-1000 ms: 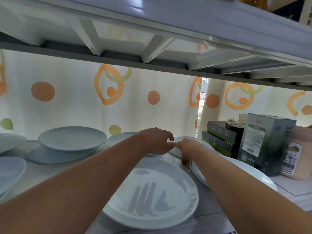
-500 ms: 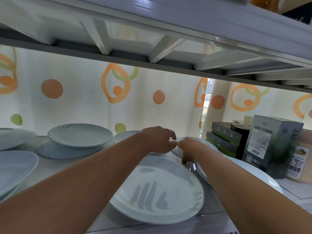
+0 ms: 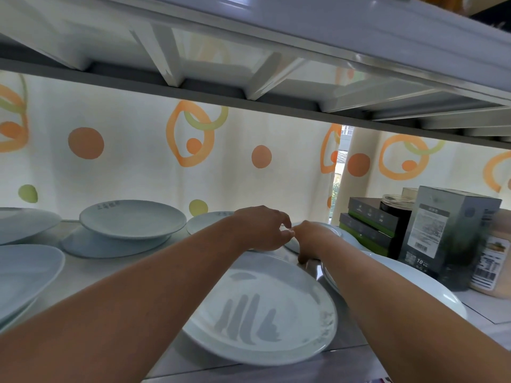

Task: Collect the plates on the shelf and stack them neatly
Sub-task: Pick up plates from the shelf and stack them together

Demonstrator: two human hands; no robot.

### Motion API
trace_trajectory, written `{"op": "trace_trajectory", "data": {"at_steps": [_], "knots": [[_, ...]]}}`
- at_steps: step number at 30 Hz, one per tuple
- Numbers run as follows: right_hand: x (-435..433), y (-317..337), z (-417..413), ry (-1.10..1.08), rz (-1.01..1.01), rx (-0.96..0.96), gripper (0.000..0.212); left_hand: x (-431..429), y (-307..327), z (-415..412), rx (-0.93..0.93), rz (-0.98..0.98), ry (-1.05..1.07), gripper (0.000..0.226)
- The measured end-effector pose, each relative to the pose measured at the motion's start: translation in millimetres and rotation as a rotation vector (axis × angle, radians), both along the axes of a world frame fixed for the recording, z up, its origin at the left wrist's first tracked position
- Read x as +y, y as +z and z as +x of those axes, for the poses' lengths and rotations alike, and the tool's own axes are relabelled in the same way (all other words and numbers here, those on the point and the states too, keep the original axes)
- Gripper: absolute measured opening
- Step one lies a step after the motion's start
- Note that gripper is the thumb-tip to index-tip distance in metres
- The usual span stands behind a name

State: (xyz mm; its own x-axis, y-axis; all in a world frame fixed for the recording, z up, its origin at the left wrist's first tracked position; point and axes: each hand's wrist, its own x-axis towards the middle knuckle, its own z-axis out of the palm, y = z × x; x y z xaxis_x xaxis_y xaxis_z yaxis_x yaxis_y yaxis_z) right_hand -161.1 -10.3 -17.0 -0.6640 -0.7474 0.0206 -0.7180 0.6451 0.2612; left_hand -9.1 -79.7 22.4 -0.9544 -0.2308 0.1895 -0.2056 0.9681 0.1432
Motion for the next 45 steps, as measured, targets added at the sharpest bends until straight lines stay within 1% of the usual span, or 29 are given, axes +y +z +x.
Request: {"op": "trace_trajectory", "data": {"at_steps": [4, 8, 10, 13, 17, 20, 28, 32, 35, 38, 41, 45], "knots": [[-1, -2, -1, 0.006, -0.01, 0.039, 0.067, -2, 2, 0, 0.005, -0.003, 0.016, 0.042], [-2, -5, -3, -0.012, -0.048, 0.024, 0.067, -4, 0, 1, 0.009, 0.005, 0.014, 0.042], [-2, -7, -3, -0.011, -0.062, 0.05, 0.058, -5, -2, 1, 0.008, 0.009, 0.015, 0.042], [-3, -13, -3, -0.014, -0.087, 0.154, 0.04, -6, -2, 1, 0.009, 0.013, 0.022, 0.042], [-5, -20, -7, -0.065, -0.178, 0.241, 0.033, -7, -1, 2, 0.02, 0.008, 0.015, 0.041], [-4, -19, -10, -0.082, -0.213, 0.223, 0.031, -11, -2, 2, 0.015, 0.009, 0.018, 0.041], [0, -12, -8, -0.053, -0.19, 0.212, 0.033, -9, -2, 2, 0.009, 0.017, 0.006, 0.042], [1, -11, -5, -0.04, -0.198, 0.288, 0.031, -9, -2, 2, 0.015, 0.012, 0.005, 0.042], [2, -9, -2, -0.014, -0.21, 0.406, 0.027, -9, -1, 3, 0.018, -0.004, 0.005, 0.042], [2, -4, -1, 0.03, -0.267, 0.499, 0.026, -9, -2, 4, 0.027, -0.019, 0.007, 0.042], [3, 2, -3, 0.099, -0.341, 0.537, 0.028, -9, -3, 4, 0.057, -0.029, 0.002, 0.041], [1, 10, 3, 0.157, -0.389, 0.552, 0.038, -7, -4, 4, 0.073, -0.042, -0.009, 0.04]]}}
